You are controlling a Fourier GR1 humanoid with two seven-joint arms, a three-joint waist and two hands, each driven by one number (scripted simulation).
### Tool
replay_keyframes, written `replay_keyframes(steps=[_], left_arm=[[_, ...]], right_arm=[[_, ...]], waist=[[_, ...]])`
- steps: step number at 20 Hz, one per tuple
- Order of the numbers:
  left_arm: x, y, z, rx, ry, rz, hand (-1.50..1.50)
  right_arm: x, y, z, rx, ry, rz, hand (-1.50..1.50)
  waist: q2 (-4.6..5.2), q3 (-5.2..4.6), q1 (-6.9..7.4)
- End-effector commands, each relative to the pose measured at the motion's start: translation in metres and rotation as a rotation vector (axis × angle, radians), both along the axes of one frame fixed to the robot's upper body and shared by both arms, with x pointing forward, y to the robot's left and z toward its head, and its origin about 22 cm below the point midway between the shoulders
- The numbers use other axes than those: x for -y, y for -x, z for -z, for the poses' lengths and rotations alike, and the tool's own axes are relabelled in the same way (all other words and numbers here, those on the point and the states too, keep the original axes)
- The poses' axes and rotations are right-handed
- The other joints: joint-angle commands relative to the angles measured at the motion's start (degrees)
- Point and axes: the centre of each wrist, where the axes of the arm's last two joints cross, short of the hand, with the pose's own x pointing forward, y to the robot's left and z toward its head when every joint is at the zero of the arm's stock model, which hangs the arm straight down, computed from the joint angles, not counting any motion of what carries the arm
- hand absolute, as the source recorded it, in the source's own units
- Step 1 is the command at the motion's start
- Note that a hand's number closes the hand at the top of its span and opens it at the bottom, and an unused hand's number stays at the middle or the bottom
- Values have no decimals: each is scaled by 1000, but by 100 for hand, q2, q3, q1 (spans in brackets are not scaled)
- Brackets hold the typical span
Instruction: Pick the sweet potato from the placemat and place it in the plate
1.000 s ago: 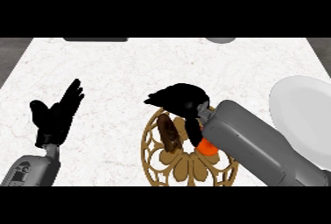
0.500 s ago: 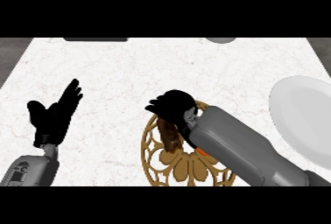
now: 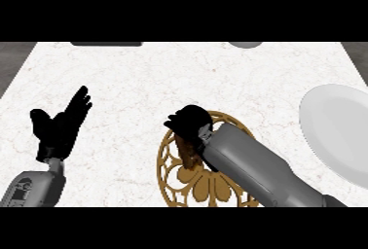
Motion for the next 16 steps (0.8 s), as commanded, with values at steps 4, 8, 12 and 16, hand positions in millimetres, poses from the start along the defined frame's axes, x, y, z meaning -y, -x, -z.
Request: replay_keyframes(steps=[4, 8, 12, 16], left_arm=[[6, 5, 15, 3, 2, -2, 0], [-12, 8, 3, 5, -4, -17, 0], [-5, 15, -4, 1, 9, 4, 0], [-1, -1, -6, 14, 0, -5, 0]], right_arm=[[1, -2, 20, 18, 44, -16, -150], [-3, 3, 16, 30, 93, -29, -150], [-2, -6, 34, -51, 147, -54, 150], [-19, 20, 45, -83, 112, -147, 150]], waist=[[4, 2, -13], [-6, 2, -23], [2, 2, 23], [4, 2, 3]])
